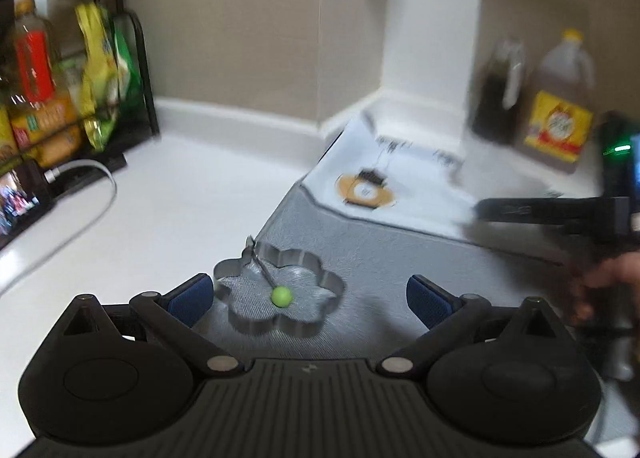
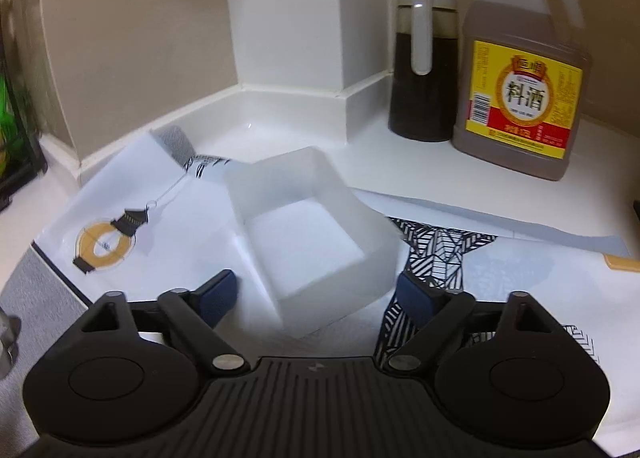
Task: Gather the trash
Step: 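Grasp the translucent box with the right gripper while the left gripper grasps the flower-shaped egg ring, then lift the box and egg ring with both grippers and carry them toward the bin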
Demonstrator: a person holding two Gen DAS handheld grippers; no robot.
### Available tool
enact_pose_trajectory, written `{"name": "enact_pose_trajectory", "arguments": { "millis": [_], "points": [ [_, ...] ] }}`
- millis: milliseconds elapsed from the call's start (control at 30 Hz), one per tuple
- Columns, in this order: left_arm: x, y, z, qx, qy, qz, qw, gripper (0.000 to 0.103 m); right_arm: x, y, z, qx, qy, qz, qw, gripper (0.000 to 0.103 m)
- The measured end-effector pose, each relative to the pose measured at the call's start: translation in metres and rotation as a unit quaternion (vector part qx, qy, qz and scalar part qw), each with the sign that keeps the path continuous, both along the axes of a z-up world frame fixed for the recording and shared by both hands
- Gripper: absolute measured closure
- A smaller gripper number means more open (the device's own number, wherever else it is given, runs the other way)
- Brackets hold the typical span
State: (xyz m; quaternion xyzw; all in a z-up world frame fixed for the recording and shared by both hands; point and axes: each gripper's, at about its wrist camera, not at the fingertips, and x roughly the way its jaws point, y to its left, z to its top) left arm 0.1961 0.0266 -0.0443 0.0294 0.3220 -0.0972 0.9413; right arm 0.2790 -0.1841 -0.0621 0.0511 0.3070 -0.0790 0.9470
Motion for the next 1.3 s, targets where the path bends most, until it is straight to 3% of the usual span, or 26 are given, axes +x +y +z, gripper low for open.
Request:
{"name": "enact_pose_trajectory", "arguments": {
  "millis": [133, 200, 433, 500, 533, 600, 867, 1300],
  "points": [
    [0.026, -0.002, -0.019, 0.03, 0.01, 0.003, 0.9995, 0.0, 0.008, 0.0, -0.002, -0.009, 0.014, -0.005, 1.0, 0.0],
    [0.036, 0.003, -0.026, 0.035, 0.029, 0.007, 0.999, 0.0, 0.011, 0.002, -0.002, -0.019, 0.018, -0.009, 1.0, 0.0],
    [0.042, 0.017, -0.025, 0.011, 0.043, 0.023, 0.9988, 0.0, 0.013, 0.002, -0.003, -0.019, 0.017, -0.012, 1.0, 0.0],
    [0.04, 0.016, -0.023, 0.013, 0.034, 0.023, 0.9991, 0.005, 0.011, 0.002, -0.001, -0.023, 0.008, -0.019, 1.0, 0.012],
    [0.038, 0.017, -0.021, 0.015, 0.029, 0.022, 0.9992, 0.015, 0.008, 0.002, 0.0, -0.023, 0.0, -0.021, 1.0, 0.025],
    [0.035, 0.017, -0.017, 0.016, 0.021, 0.029, 0.9992, 0.014, 0.005, 0.003, 0.001, -0.022, -0.002, -0.021, 1.0, 0.025],
    [0.004, 0.021, -0.001, 0.037, -0.019, 0.022, 0.9989, 0.015, -0.017, 0.006, 0.009, -0.006, -0.009, -0.015, 1.0, 0.029],
    [-0.069, 0.028, 0.024, 0.02, -0.031, 0.016, 0.9992, 0.015, -0.095, 0.013, 0.049, 0.023, -0.068, 0.017, 0.997, 0.031]
  ]
}}
